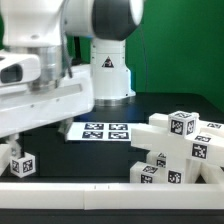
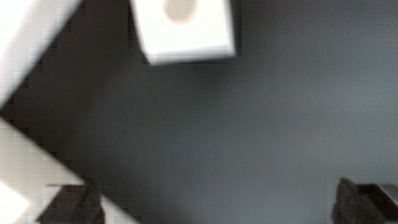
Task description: Assemble chair
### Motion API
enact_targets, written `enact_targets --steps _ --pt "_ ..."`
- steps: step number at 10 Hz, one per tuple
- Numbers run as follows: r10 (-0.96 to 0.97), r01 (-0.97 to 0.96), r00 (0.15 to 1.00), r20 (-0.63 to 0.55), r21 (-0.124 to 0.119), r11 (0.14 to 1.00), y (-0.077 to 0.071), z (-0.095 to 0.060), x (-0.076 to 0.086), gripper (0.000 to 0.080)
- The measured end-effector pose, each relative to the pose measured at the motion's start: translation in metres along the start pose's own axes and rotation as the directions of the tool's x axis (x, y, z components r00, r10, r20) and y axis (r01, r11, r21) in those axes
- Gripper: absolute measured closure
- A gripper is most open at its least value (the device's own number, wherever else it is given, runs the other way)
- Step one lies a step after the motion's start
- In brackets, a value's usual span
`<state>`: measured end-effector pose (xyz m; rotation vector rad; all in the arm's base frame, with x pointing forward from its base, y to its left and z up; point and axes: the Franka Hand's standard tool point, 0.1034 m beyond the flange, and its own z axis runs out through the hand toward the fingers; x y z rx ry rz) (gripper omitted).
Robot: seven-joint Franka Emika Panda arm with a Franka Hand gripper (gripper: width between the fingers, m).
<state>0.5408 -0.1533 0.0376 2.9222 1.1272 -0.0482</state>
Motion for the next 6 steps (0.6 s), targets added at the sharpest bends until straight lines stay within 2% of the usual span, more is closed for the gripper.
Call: enact_targets --steps 2,3,6 --pt "0.02 -0.02 1.0 0.022 0.014 1.0 0.0 0.019 -0.015 0.0151" --pt "0.027 -0.028 0.999 0.028 0.026 0.999 0.006 0.023 -0.016 0.0151" --pt "0.041 -0.042 0.999 0.031 0.028 0.999 0.001 0.028 -0.017 0.0151"
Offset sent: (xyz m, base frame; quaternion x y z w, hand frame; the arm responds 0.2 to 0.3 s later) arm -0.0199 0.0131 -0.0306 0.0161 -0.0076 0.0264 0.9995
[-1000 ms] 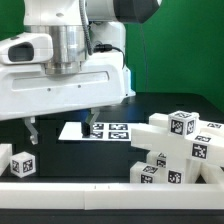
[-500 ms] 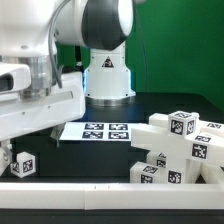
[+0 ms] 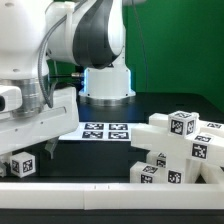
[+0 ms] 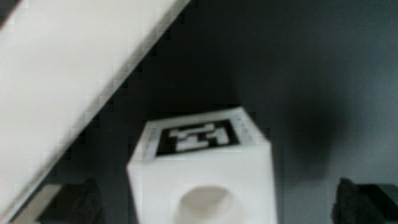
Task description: Assemble chair
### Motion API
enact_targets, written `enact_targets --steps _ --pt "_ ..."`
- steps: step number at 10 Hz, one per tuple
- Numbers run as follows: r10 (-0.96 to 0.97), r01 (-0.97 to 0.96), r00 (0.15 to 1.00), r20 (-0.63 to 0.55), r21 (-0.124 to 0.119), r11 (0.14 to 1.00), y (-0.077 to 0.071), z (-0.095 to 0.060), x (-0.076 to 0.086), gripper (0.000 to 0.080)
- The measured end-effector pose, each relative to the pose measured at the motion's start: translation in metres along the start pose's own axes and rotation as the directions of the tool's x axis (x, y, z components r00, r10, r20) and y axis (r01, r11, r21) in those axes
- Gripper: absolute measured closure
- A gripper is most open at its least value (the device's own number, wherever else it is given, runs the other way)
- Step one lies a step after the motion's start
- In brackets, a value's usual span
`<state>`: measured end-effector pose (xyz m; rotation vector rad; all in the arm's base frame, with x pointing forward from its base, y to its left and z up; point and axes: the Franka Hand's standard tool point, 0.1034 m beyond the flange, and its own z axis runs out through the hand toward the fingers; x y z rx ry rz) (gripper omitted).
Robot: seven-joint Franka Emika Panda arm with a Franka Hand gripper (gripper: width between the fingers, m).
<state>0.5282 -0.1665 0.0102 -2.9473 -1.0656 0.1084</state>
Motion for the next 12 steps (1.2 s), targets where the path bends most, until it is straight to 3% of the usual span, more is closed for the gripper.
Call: enact_targets --steps 2,3,4,5,6,7,8,10,11,12 --pt "0.035 -0.035 0.999 0.001 0.0 0.999 0.0 0.0 -0.001 0.0402" --pt "0.073 -0.073 0.997 0.0 0.001 0.997 0.0 0.0 -0.001 0.0402" --pt "0.188 -0.188 0.982 -0.003 0.0 0.982 0.0 0.0 0.0 0.0518" --pt "0.387 -0.388 0.921 -0.03 -0.007 0.922 -0.007 -0.001 -0.004 0.0518" --pt "0.542 -0.542 0.84 -0.021 0.021 0.84 -0.021 0.001 -0.01 0.0518" --pt "0.707 -0.706 0.707 -0.003 0.063 0.706 -0.032 0.003 -0.018 0.0518" --pt "0.819 -0.816 0.574 0.005 0.077 0.572 -0.034 0.0 -0.016 0.0518" --pt "0.878 -0.876 0.479 0.016 0.074 0.477 -0.035 0.001 -0.016 0.0518" --pt "0.878 -0.876 0.478 0.011 0.074 0.476 -0.038 0.002 -0.016 0.0518" --pt "0.88 -0.877 0.476 -0.005 0.071 0.475 -0.053 0.004 -0.02 0.0517"
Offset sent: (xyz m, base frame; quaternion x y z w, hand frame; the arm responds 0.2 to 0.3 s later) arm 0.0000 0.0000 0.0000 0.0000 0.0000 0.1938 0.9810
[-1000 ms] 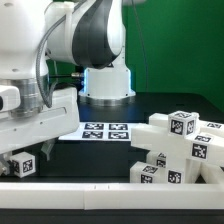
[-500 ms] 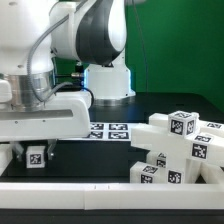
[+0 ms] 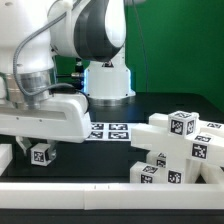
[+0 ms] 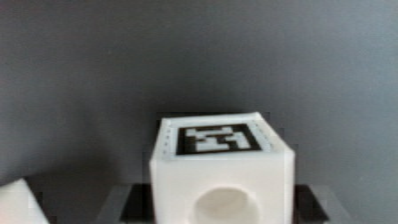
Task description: Assemble chair
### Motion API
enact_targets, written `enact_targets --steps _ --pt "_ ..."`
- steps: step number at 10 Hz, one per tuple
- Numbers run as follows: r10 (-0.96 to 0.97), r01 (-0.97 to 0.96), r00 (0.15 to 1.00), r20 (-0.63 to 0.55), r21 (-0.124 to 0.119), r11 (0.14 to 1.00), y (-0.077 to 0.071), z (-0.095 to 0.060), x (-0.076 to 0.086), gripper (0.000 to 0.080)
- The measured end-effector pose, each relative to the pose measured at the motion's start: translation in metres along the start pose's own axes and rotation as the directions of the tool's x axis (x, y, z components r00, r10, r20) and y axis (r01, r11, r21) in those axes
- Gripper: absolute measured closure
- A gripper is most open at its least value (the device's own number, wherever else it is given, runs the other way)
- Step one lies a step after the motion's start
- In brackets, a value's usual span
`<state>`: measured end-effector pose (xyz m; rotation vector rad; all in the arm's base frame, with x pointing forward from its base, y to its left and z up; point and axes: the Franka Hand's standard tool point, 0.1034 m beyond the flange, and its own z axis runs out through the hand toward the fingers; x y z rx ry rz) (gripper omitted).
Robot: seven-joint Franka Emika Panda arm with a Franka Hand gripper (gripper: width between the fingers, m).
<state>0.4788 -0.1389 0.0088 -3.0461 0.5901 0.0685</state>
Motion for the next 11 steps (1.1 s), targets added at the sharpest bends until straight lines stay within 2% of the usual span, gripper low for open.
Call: enact_targets --steps 1,2,4,5,6,7,8,9,10,11 --pt "-0.017 0.017 1.0 -0.024 -0.011 1.0 -0.006 0.001 -0.013 0.0517" --pt "-0.04 0.039 0.998 -0.043 -0.021 0.999 -0.012 0.002 -0.02 0.0517" --pt "-0.055 0.053 0.997 -0.056 -0.028 0.998 -0.013 0.001 -0.019 0.0517" --pt "-0.055 0.053 0.997 -0.056 -0.029 0.998 -0.013 0.002 -0.02 0.0424" --pt "-0.055 0.053 0.997 -0.055 -0.029 0.998 -0.013 0.002 -0.02 0.0424" --pt "-0.055 0.053 0.997 -0.054 -0.029 0.998 -0.013 0.002 -0.02 0.0222" --pt "-0.051 0.05 0.998 -0.044 -0.025 0.998 -0.014 0.002 -0.021 0.0222" --pt "-0.045 0.045 0.999 0.002 -0.001 0.999 -0.021 -0.001 -0.022 0.0165" --pt "-0.044 0.043 0.998 0.053 0.018 0.999 -0.024 -0.006 -0.019 0.0165" --pt "-0.04 0.039 0.998 0.057 0.025 0.999 -0.024 -0.01 -0.006 0.0152"
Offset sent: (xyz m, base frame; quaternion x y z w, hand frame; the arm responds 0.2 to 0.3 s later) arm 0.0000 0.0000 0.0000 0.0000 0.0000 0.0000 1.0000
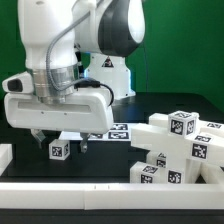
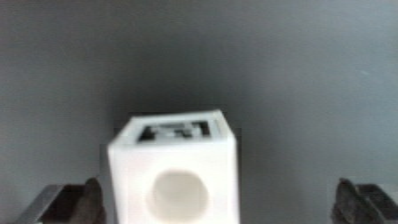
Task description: Assemble chair
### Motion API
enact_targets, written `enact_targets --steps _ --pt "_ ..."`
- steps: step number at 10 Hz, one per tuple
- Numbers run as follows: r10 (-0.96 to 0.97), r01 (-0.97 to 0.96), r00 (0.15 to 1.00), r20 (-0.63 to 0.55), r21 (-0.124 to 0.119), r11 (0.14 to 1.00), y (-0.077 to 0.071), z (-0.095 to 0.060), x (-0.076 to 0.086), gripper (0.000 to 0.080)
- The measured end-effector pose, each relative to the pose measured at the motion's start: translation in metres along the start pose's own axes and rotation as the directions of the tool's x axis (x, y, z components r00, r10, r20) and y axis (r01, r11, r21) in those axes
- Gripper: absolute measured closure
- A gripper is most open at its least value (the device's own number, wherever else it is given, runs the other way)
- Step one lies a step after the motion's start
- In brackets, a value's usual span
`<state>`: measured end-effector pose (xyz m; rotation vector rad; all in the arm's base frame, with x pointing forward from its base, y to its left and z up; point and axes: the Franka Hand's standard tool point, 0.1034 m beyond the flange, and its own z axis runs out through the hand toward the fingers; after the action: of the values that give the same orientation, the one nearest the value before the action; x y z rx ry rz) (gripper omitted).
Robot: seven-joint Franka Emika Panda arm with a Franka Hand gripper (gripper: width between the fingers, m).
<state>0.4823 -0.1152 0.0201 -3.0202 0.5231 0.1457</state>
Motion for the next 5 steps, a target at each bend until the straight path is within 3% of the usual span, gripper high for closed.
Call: enact_targets --steps 1,2,5 --pt "0.008 -0.008 1.0 0.025 0.008 1.0 0.0017 -0.0004 0.0064 0.0151" --pt "0.014 -0.016 0.992 0.123 0.02 1.0 -0.0004 0.0019 0.0047 0.0151" --pt "0.053 -0.062 0.926 0.373 0.012 0.998 -0.004 0.0085 0.0034 0.0151"
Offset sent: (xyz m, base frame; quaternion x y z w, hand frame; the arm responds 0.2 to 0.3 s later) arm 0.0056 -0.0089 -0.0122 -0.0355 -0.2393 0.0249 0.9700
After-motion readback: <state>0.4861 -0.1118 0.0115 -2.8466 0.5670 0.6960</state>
